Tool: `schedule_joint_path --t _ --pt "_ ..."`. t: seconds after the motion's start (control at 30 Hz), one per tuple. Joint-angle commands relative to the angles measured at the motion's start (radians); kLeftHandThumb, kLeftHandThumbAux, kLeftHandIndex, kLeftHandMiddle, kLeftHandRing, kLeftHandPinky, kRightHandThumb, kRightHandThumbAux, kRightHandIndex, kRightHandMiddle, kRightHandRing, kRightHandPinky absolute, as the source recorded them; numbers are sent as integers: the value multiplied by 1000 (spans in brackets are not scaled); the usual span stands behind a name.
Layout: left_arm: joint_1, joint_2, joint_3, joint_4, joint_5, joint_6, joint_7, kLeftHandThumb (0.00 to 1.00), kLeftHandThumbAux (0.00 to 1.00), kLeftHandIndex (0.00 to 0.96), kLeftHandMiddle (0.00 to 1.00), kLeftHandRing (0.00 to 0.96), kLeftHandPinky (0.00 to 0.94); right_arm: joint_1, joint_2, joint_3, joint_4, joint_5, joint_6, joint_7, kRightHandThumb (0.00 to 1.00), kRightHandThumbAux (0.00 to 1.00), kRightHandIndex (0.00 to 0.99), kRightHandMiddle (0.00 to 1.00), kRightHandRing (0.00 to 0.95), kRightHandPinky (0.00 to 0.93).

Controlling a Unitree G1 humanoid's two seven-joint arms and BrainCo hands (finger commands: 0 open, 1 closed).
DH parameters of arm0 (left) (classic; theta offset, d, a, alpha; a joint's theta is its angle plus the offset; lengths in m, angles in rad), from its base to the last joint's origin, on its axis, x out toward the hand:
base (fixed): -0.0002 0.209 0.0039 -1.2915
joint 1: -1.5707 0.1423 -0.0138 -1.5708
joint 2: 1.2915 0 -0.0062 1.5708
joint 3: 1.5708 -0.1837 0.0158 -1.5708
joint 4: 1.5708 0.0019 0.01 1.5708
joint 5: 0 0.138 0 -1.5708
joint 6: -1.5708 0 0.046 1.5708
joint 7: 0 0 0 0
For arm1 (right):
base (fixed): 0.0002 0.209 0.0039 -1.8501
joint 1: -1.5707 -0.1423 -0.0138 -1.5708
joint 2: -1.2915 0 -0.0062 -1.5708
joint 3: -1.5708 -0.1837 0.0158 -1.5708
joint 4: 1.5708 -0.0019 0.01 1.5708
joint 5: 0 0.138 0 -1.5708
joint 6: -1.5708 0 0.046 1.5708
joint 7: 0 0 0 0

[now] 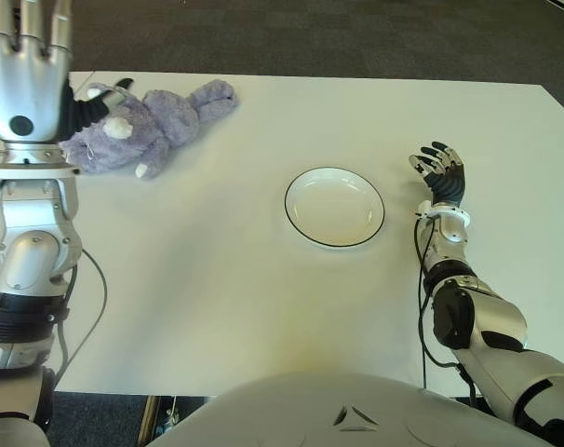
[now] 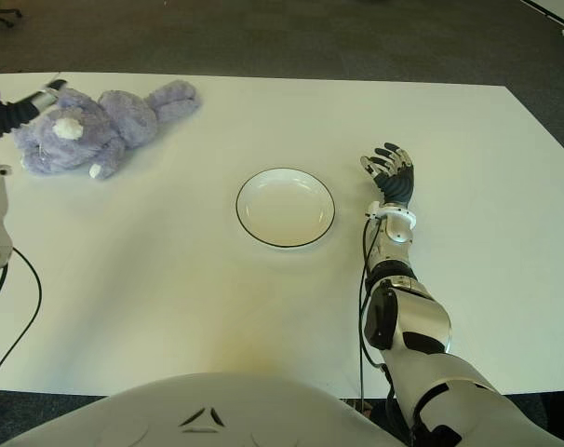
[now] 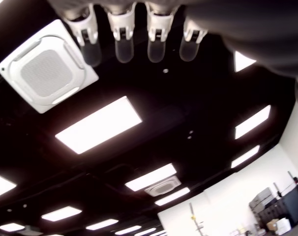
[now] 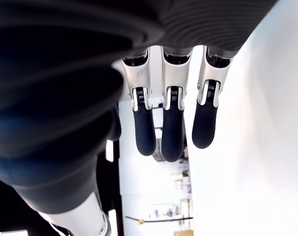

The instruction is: Put the doll into the plate.

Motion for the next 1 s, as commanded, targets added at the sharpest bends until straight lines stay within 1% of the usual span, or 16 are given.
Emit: schedule_joint_path --t 0.03,0.1,0.23,0.33,0.37,0.4,0.47,0.53,0.57,0.6,0.63,0.73,0.83,0.9,0.97,1.0 --pt "19 23 90 172 -111 -13 -4 105 143 0 0 0 0 191 88 0 135 5 142 -14 255 863 232 317 339 346" --pt "28 15 100 211 -133 -16 17 99 141 0 0 0 0 190 88 -2 135 7 142 -16 260 863 233 318 340 345" --pt "23 -8 107 175 -149 24 -23 107 153 0 0 0 0 190 86 1 135 4 145 -20 267 862 232 316 336 334" --pt "-11 -14 116 264 -193 20 10 106 167 0 0 0 0 190 83 7 136 -3 146 -23 268 858 228 308 326 322" --pt "-39 -21 113 340 -211 16 36 102 176 0 0 0 0 189 84 6 136 -2 144 -23 267 857 226 307 323 321" --pt "-58 -25 108 391 -223 14 54 85 204 0 0 0 0 188 85 4 136 0 143 -23 263 859 228 311 323 313" --pt "-93 -30 98 478 -246 0 87 80 213 0 0 0 0 186 86 2 136 2 141 -22 260 860 229 313 322 311" --pt "-182 -43 93 685 -308 -79 155 60 243 0 0 0 0 185 86 -5 136 10 139 -12 258 867 235 317 326 334" --pt "-209 -47 89 747 -326 -102 176 58 247 0 0 0 0 184 86 -7 136 12 138 -9 257 868 236 317 326 338" --pt "-242 -54 98 825 -364 -148 189 56 248 0 0 0 0 183 86 -12 136 17 138 -3 257 869 236 317 326 340" --pt "-261 -57 104 871 -388 -178 196 44 274 0 0 0 0 182 86 -15 136 20 138 1 265 870 240 322 334 348" --pt "-323 -65 119 1008 -453 -262 198 37 292 0 0 0 9 180 84 -24 137 28 140 11 279 868 241 324 337 348" --pt "-417 -102 146 1109 -542 -297 112 20 326 0 0 0 2 180 79 -32 138 35 147 17 300 869 243 326 340 364" --pt "-469 -122 154 1192 -580 -319 70 3 358 0 0 0 0 179 76 -36 138 38 151 23 306 865 239 322 337 341" --pt "-507 -137 155 1261 -607 -340 46 0 364 0 0 0 0 178 73 -41 138 41 153 30 309 863 238 319 333 328" --pt "-540 -155 162 1305 -625 -339 12 0 365 0 0 0 0 178 73 -43 139 43 154 33 310 862 238 319 333 326"
